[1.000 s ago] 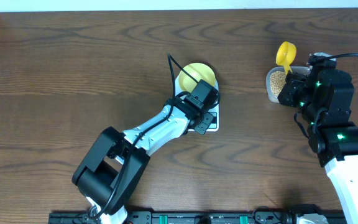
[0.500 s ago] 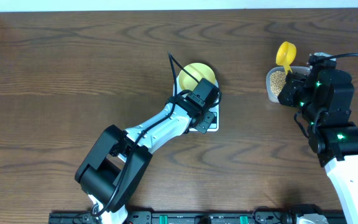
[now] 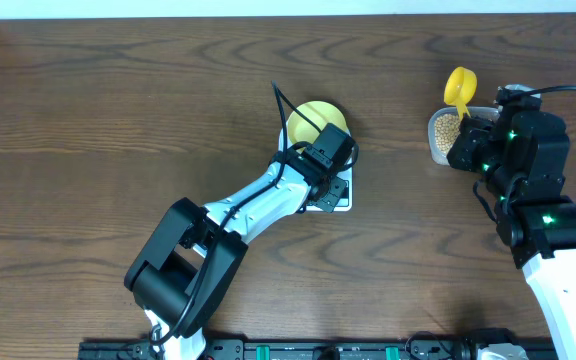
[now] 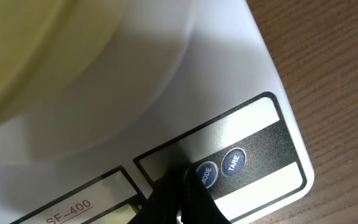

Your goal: Scoop item into bowl and weigh 50g on scale

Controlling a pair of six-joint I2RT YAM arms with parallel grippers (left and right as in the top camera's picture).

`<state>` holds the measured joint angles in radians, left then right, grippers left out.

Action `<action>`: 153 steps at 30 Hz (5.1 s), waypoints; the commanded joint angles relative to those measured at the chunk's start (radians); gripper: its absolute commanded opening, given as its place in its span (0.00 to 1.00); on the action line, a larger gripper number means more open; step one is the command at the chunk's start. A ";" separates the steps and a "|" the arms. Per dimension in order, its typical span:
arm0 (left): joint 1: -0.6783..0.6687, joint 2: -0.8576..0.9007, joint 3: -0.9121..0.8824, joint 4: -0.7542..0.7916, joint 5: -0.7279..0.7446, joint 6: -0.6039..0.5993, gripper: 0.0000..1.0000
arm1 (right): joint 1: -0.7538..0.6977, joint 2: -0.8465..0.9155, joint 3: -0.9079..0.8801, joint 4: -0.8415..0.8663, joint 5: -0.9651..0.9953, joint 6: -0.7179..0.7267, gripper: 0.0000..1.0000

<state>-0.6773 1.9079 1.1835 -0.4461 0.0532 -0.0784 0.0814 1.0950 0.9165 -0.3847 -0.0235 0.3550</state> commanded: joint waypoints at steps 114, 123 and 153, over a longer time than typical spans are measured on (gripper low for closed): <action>0.467 -0.497 -0.055 -0.083 0.379 -0.353 0.33 | -0.257 0.018 0.018 0.093 -0.222 -0.140 0.01; 0.311 -0.378 -0.057 -0.044 0.337 -0.176 0.07 | -0.257 0.018 0.018 0.093 -0.222 -0.140 0.01; 0.087 -0.040 -0.058 0.048 0.170 -0.027 0.07 | -0.257 0.018 0.018 0.093 -0.218 -0.155 0.01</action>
<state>-0.5911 1.8442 1.1393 -0.3992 0.2466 -0.1223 -0.1707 1.1065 0.9173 -0.2932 -0.2363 0.2180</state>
